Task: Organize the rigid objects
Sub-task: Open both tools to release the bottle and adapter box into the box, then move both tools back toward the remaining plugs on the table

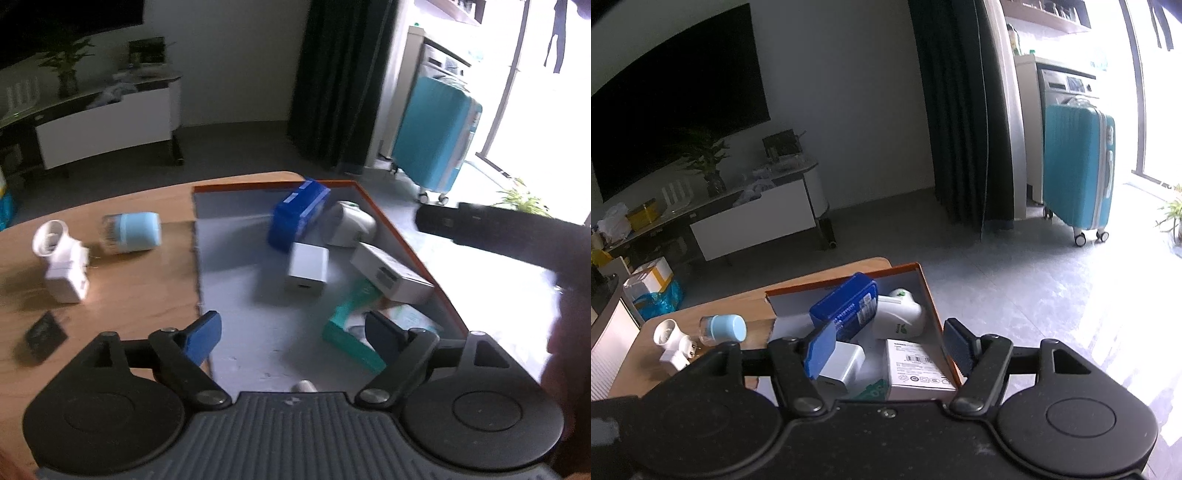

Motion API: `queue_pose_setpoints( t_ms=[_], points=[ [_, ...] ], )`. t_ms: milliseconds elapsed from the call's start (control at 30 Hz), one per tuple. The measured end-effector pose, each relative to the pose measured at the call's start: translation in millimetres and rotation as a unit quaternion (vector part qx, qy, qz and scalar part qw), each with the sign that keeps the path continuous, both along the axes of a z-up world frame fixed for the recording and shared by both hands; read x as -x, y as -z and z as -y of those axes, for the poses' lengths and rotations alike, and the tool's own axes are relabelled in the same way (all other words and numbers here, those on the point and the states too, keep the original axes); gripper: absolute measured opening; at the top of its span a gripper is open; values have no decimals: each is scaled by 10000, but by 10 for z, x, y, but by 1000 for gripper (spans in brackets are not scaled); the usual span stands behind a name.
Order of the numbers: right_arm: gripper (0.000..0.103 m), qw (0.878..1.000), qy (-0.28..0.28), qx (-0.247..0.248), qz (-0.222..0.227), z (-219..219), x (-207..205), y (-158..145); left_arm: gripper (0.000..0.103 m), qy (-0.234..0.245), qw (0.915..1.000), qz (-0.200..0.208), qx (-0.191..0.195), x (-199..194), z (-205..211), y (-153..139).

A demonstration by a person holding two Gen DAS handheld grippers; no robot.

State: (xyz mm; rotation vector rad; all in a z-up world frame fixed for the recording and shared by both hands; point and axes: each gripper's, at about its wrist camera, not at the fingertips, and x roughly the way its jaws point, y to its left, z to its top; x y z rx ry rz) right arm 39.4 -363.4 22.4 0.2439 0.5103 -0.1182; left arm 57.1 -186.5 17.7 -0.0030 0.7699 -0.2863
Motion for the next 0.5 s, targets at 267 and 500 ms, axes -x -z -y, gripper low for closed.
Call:
queue_pose_setpoints(
  t_ms=[267, 500],
  points=[
    [88, 9999, -111, 48, 83, -194, 131, -94, 96, -439, 9989, 17, -139, 22, -307, -90],
    [89, 9996, -275, 74, 18, -435, 146, -116, 98, -699, 9975, 43, -113, 67, -551, -143]
  ],
)
